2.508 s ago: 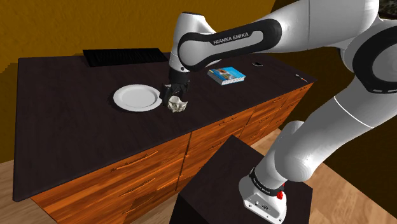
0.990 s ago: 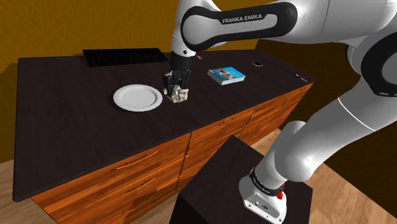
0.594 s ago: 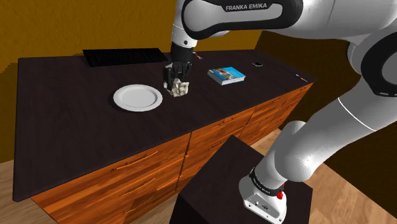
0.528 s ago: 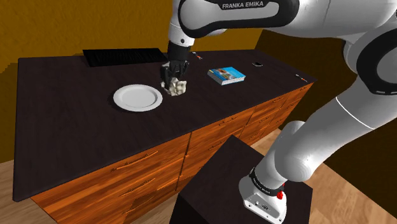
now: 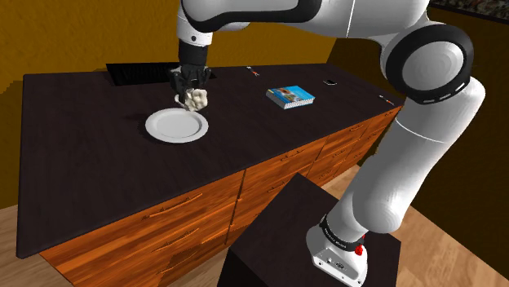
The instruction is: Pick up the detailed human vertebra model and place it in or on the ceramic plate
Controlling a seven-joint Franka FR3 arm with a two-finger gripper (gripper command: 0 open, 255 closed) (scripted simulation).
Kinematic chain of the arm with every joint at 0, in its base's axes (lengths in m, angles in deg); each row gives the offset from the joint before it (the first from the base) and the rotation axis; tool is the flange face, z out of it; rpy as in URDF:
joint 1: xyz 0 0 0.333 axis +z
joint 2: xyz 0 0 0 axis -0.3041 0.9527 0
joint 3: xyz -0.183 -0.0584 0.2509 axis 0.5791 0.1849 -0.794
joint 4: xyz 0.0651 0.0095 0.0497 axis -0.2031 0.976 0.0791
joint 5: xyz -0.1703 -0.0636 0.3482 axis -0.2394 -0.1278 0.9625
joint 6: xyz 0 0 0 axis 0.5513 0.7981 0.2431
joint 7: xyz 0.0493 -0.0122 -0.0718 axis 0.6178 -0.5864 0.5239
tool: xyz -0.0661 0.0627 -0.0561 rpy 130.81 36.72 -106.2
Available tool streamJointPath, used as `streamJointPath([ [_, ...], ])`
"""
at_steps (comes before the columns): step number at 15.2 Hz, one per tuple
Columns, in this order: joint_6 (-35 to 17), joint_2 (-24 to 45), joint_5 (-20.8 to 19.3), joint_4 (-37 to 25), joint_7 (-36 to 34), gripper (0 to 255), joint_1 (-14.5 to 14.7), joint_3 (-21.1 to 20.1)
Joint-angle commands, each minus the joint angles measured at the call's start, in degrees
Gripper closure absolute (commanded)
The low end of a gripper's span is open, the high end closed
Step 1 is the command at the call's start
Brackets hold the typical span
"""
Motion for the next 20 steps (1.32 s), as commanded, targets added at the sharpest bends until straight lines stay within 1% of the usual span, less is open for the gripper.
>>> streamJointPath([
  [1,1.6,5.0,-0.8,-6.7,-0.9,255,0.5,-0.2],
  [2,2.5,7.3,-1.1,-9.8,-1.3,255,0.8,-0.3],
  [16,-8.1,8.6,-1.2,-0.5,-0.9,255,0.8,-0.2],
  [20,-8.1,8.6,-1.2,-0.5,-0.9,255,0.8,-0.2],
])
